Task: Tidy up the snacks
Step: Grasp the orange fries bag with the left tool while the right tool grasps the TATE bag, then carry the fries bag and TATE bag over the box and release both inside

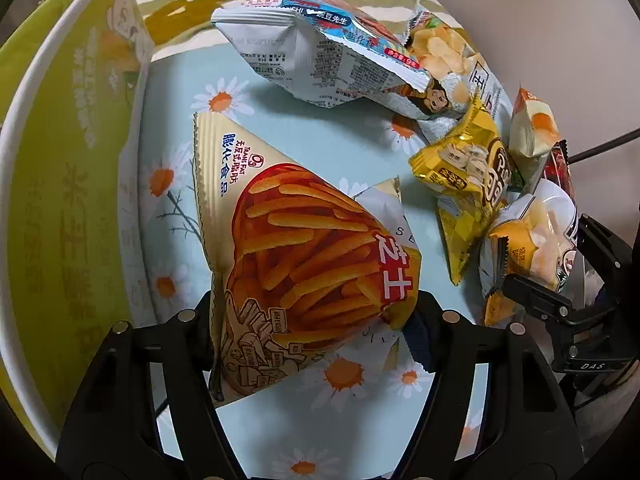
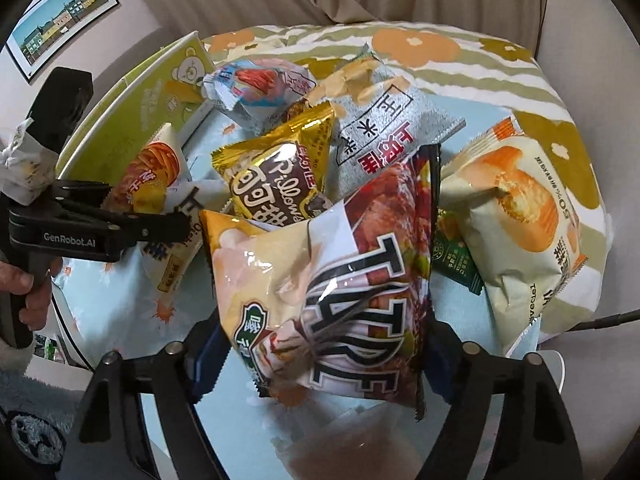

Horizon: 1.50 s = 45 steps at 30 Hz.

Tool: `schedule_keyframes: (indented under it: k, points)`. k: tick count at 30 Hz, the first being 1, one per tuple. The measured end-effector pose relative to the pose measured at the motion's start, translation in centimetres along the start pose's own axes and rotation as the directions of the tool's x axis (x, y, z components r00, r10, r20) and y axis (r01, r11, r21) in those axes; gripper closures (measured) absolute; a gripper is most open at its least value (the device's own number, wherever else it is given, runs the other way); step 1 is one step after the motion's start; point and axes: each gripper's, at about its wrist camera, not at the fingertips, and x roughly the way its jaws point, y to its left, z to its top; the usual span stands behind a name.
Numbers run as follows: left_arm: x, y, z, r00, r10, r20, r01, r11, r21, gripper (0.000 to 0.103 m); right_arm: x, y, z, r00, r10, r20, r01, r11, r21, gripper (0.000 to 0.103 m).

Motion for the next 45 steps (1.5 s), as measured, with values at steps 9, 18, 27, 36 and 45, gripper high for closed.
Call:
schedule_keyframes:
  k: [9, 18, 27, 36, 45]
  points:
    - [-2.4, -0.7, -1.8, 0.999, -0.019, 0.048, 0.019, 1.000, -0.008, 0.037, -2.2, 1.2, -0.5, 0.999, 0.007, 0.043, -0.006, 1.000, -0.009, 0.029]
    - [-6.9, -1.9, -4.2, 0.990, -0.046, 0.136, 0.051, 0.998, -0.035, 0.037, -6.1, 2.6, -0.6, 0.996, 0.006, 0.087, -0.004, 1.000, -0.020, 0.029]
    - [-16.0, -1.2, -7.3, 0.949, -0.032, 0.313, 0.076, 0.989, -0.129, 0.037, -11.1, 5.4, 0.5, 0.988, 0.056, 0.145, -0.046, 0.997, -0.069, 0.029]
    - [-23.9, 4.6, -8.4, 0.896, 0.071, 0.439, 0.032, 0.974, -0.223, 0.037, -14.7, 11.0, 4.7, 0.968, 0.121, 0.220, -0.090, 0.985, -0.146, 0.029]
    - [-25.3, 13.8, -6.5, 0.898, 0.109, 0.427, -0.001, 0.969, -0.246, 0.037, -13.3, 18.2, 10.6, 0.949, 0.152, 0.275, -0.112, 0.981, -0.158, 0.029]
